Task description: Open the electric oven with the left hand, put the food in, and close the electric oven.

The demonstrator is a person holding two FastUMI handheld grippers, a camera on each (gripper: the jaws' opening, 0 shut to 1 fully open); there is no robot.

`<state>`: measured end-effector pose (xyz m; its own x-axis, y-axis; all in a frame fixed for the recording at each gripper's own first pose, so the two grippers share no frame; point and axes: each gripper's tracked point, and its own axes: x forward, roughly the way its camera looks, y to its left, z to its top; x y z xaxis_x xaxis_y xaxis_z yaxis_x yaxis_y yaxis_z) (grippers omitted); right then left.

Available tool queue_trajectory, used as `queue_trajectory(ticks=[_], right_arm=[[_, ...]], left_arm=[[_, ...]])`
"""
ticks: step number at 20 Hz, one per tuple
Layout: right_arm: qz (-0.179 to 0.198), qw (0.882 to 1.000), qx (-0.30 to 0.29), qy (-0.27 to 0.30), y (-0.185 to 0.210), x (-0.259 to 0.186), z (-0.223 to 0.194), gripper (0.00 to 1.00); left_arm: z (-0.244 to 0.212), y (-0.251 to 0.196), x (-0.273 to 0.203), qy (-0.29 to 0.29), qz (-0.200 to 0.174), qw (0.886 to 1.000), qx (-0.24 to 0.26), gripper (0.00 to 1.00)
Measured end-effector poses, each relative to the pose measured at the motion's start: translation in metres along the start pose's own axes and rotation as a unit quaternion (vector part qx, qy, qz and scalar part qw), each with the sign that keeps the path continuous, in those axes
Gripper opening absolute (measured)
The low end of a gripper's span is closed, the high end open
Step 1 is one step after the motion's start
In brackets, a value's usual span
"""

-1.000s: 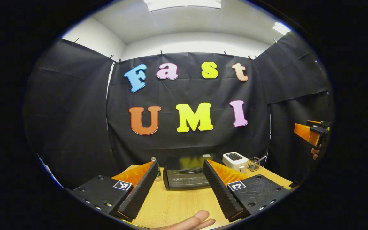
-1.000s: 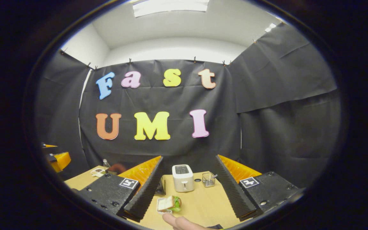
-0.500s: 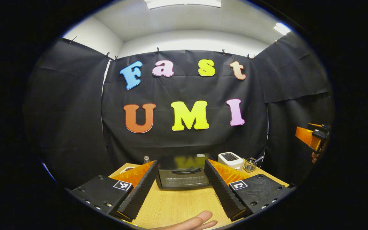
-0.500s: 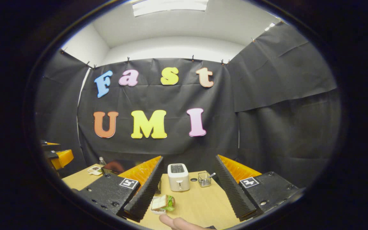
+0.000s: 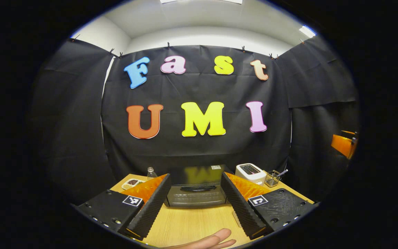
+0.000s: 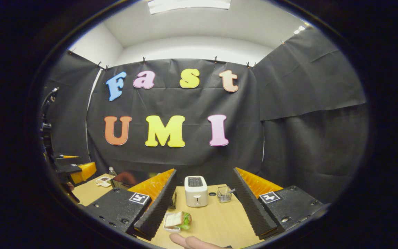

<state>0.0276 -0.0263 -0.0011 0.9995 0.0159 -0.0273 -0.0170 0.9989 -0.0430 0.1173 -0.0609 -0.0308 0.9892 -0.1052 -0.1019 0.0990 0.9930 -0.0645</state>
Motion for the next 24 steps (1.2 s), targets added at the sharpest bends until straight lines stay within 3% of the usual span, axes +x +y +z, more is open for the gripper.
queue_trajectory(ticks=[2, 3, 13, 15, 16, 19, 20, 21, 24], right_arm=[[0.0, 1.0, 0.001, -0.005, -0.002, 0.004, -0.001, 1.0], [0.001, 1.0, 0.004, -0.005, -0.002, 0.006, -0.005, 0.89], [0.009, 1.0, 0.014, 0.014, -0.013, 0.034, -0.035, 0.89], [0.011, 1.0, 0.012, 0.015, -0.014, 0.036, -0.039, 0.89], [0.011, 1.0, 0.009, 0.012, -0.015, 0.038, -0.039, 1.0], [0.008, 1.0, 0.008, 0.004, -0.017, 0.039, -0.039, 1.0], [0.009, 1.0, 0.008, 0.001, -0.016, 0.04, -0.04, 1.0], [0.009, 1.0, 0.007, 0.0, -0.017, 0.04, -0.039, 1.0], [0.006, 1.0, 0.007, -0.001, -0.02, 0.041, -0.042, 1.0]], left_arm=[[-0.017, 0.004, 0.032, 0.021, 0.001, 1.0, -0.002, 0.95], [-0.024, 0.007, 0.048, 0.028, 0.007, 1.0, -0.003, 0.95], [-0.107, -0.011, 0.173, 0.129, 0.01, 0.992, 0.002, 0.96], [-0.118, -0.016, 0.188, 0.141, 0.012, 0.99, 0.014, 0.96], [-0.124, -0.016, 0.195, 0.145, 0.014, 0.989, 0.02, 0.96], [-0.143, -0.019, 0.208, 0.167, 0.016, 0.985, 0.026, 0.96], [-0.148, -0.016, 0.211, 0.174, 0.021, 0.984, 0.026, 0.88], [-0.158, -0.016, 0.212, 0.191, 0.021, 0.981, 0.024, 0.96], [-0.168, -0.012, 0.22, 0.2, 0.023, 0.979, 0.013, 0.99]])
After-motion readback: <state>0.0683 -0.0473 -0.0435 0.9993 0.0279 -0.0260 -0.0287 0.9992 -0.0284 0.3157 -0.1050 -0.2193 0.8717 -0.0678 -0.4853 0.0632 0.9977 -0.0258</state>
